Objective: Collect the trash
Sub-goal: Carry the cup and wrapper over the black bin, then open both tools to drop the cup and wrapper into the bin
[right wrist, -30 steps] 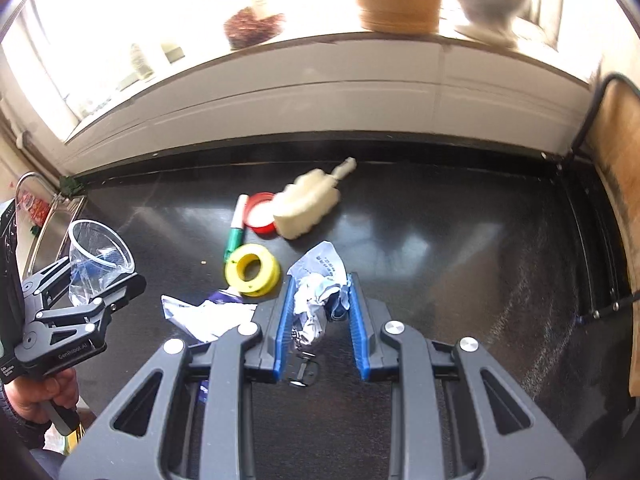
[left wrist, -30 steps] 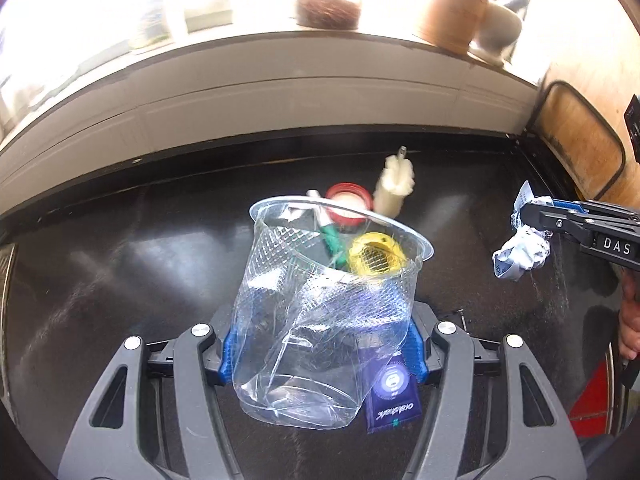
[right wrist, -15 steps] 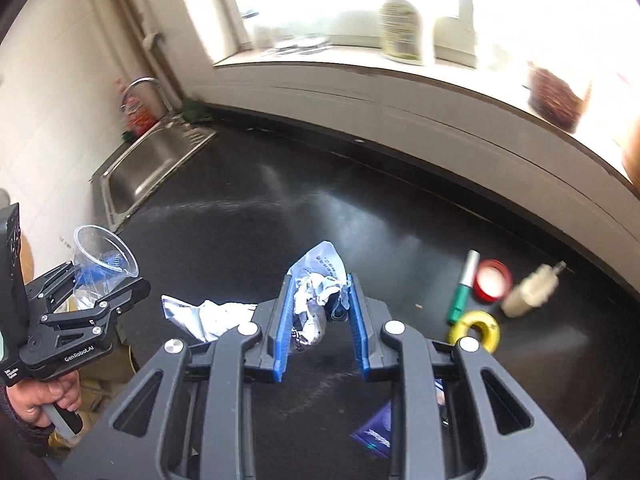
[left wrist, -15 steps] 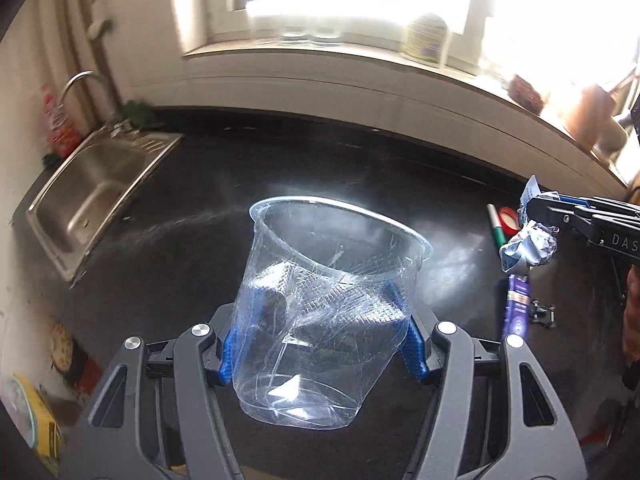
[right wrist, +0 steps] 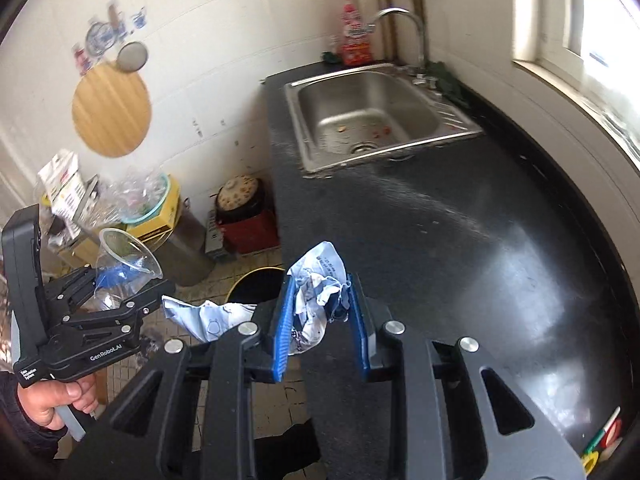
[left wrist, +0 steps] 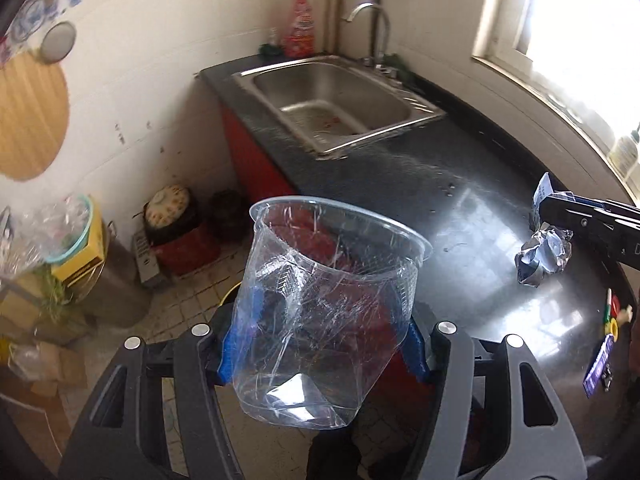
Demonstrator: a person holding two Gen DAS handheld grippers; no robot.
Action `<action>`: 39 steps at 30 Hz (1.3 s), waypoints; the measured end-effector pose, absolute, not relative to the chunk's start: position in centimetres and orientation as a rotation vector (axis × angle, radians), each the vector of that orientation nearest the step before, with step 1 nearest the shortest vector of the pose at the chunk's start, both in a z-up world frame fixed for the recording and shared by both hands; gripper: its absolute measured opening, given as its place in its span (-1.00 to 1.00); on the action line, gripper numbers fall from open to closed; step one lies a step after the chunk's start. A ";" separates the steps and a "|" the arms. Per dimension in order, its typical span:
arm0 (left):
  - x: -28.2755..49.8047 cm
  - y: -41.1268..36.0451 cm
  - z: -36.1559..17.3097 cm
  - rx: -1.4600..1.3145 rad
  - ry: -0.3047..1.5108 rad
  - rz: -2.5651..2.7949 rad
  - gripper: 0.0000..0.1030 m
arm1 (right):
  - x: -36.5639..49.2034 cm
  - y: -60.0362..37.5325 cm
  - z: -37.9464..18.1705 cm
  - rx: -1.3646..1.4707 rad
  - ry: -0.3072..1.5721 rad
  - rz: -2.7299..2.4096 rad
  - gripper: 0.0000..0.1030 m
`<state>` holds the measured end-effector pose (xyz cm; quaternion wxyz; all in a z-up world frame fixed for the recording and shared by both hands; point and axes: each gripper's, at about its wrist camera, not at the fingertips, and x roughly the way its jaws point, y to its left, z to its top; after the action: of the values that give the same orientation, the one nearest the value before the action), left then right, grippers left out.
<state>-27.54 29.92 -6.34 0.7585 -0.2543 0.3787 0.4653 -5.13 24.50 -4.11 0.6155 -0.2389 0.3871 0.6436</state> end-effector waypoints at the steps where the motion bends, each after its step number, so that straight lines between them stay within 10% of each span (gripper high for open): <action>1: -29.1 30.4 -6.7 -0.579 0.823 1.047 0.18 | -6.5 25.4 -4.1 -0.568 0.886 1.512 -0.49; 39: -37.4 37.4 -20.9 -0.877 0.869 1.109 0.28 | -21.1 41.9 -16.6 -0.947 1.071 1.581 -0.34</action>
<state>-37.39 37.41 -20.87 0.6750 -0.3900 0.3863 0.4929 -21.14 41.94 -16.60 0.4839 -0.3886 0.4396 0.6493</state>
